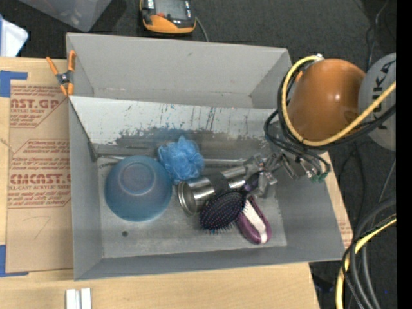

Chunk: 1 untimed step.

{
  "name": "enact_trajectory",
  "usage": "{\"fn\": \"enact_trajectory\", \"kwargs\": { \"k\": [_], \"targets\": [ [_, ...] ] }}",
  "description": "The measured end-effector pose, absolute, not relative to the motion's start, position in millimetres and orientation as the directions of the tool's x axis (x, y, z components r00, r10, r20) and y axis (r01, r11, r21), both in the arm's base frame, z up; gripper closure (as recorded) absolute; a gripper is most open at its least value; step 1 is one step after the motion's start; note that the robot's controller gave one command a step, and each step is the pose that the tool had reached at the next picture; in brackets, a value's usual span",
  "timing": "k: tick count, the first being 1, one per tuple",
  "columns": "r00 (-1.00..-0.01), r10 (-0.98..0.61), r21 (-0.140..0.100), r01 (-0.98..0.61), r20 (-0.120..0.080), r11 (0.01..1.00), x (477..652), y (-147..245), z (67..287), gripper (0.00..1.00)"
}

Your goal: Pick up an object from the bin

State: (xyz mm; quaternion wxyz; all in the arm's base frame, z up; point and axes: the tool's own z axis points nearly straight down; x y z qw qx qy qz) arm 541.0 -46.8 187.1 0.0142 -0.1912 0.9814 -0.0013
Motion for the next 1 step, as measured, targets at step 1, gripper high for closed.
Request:
{"fn": "enact_trajectory", "kwargs": {
  "k": [1],
  "targets": [
    [-0.925,-0.379,-0.003,-0.379,-0.017,0.925,532.4,-39.5,277.1,1.0]
  ]
}}
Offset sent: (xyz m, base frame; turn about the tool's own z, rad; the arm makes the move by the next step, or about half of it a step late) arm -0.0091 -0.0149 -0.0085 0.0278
